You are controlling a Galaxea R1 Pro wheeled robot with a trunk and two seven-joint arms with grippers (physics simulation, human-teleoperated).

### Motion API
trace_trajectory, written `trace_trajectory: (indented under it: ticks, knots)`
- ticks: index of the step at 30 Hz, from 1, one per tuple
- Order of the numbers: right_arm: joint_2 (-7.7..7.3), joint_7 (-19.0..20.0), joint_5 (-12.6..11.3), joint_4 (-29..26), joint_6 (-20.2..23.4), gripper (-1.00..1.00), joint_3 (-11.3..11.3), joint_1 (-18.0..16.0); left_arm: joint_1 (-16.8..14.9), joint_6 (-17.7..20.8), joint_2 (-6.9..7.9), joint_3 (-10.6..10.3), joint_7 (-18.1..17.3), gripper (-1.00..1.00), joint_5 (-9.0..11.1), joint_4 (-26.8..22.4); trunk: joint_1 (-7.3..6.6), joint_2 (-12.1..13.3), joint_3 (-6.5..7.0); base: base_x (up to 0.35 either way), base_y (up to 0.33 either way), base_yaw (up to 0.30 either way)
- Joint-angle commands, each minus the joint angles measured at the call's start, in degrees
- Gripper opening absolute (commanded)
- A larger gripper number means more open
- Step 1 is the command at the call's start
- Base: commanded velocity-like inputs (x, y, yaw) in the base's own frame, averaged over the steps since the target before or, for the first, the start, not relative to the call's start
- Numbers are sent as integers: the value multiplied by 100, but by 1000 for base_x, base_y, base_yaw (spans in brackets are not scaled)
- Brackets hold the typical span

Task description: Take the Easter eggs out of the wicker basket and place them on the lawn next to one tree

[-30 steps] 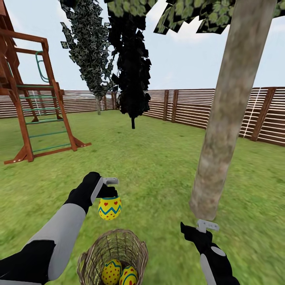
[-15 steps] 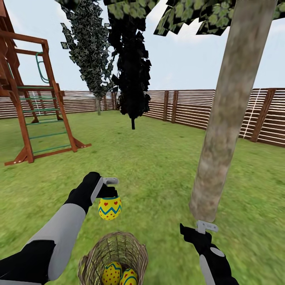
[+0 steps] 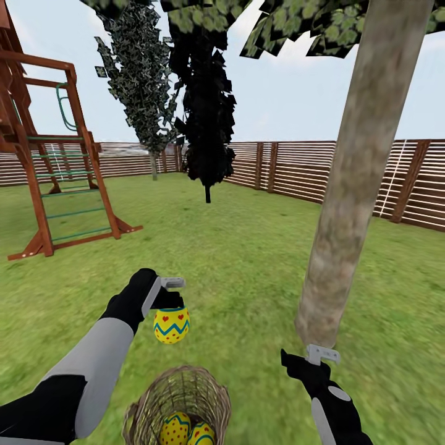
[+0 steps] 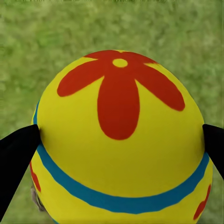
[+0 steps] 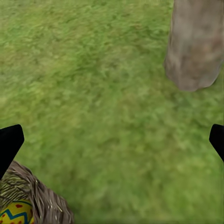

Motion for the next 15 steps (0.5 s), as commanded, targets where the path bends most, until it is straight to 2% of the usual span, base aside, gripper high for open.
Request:
trace_trajectory:
  ticks: [1, 15]
  knots:
    - [2, -37, -61, -8, 20, 100, -1, -3, -3, 23, -3, 17, -5, -100, -6, -5, -23, 38, 12, 0, 0, 0]
    - [2, -37, -61, 29, 20, 100, -1, -9, -4, 23, -5, 14, -5, -100, -6, -5, -330, 599, 263, 0, 0, 0]
